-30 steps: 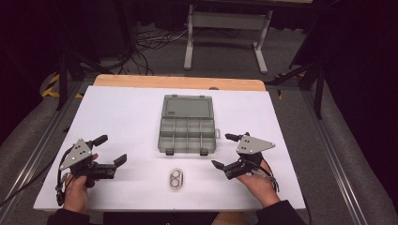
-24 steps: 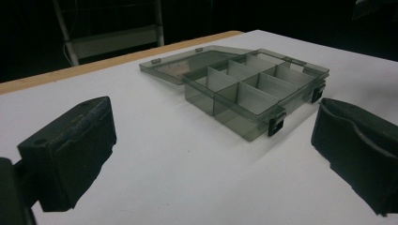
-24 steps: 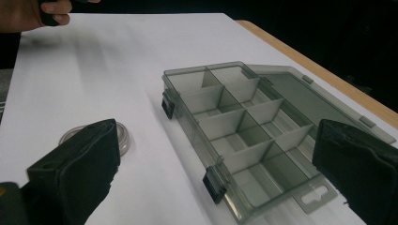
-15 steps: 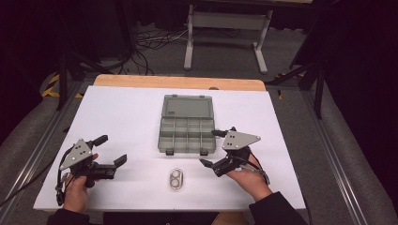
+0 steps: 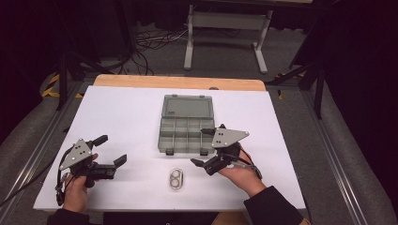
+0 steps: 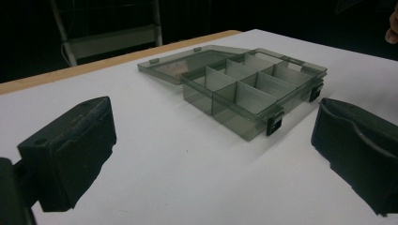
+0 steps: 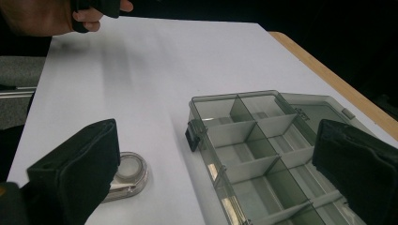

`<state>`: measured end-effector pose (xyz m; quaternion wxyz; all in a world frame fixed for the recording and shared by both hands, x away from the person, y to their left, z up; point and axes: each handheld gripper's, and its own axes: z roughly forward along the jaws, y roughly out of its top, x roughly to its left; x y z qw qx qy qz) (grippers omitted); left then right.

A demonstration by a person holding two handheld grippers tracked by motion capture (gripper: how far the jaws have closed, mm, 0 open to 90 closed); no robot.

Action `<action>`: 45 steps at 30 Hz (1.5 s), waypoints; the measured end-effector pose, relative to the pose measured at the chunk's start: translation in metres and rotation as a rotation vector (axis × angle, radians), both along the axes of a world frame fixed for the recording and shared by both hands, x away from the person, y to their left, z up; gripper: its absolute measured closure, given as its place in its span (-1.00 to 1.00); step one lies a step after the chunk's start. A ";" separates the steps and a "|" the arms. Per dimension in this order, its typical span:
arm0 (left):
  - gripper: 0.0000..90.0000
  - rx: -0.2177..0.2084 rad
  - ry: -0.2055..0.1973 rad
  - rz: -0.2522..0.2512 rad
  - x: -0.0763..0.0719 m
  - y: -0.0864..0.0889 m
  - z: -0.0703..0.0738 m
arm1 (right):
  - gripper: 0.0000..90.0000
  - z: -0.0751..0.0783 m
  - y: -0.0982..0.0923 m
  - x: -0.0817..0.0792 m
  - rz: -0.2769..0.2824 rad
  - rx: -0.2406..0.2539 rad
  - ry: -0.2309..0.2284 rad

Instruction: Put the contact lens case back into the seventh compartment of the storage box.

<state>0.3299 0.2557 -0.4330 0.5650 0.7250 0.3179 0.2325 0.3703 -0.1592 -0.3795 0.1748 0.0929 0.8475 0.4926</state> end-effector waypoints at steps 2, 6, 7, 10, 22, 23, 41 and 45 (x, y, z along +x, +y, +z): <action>-0.97 0.001 0.001 -0.002 0.000 0.000 0.000 | -0.96 0.001 0.005 0.001 0.013 -0.008 0.002; -0.97 -0.002 0.002 0.001 0.000 0.000 0.000 | -0.96 0.002 0.012 0.001 0.032 -0.013 0.003; -0.97 -0.001 0.001 0.001 0.000 0.000 0.000 | -0.96 0.002 0.014 0.001 0.036 -0.014 0.002; -0.97 0.001 0.005 0.001 0.000 0.000 0.000 | -0.96 0.003 0.021 0.002 0.055 -0.023 0.006; -0.97 -0.003 0.002 0.001 0.000 0.001 0.000 | -0.96 0.001 0.043 0.004 0.111 -0.045 0.015; -0.97 -0.002 0.002 0.000 0.000 0.001 0.001 | -0.96 0.001 0.044 0.005 0.114 -0.047 0.017; -0.97 0.004 0.002 -0.002 0.001 0.000 0.001 | -0.96 -0.009 0.064 0.009 0.176 -0.088 0.053; -0.97 0.004 0.002 -0.002 0.001 0.000 0.001 | -0.96 -0.011 0.067 0.009 0.187 -0.103 0.068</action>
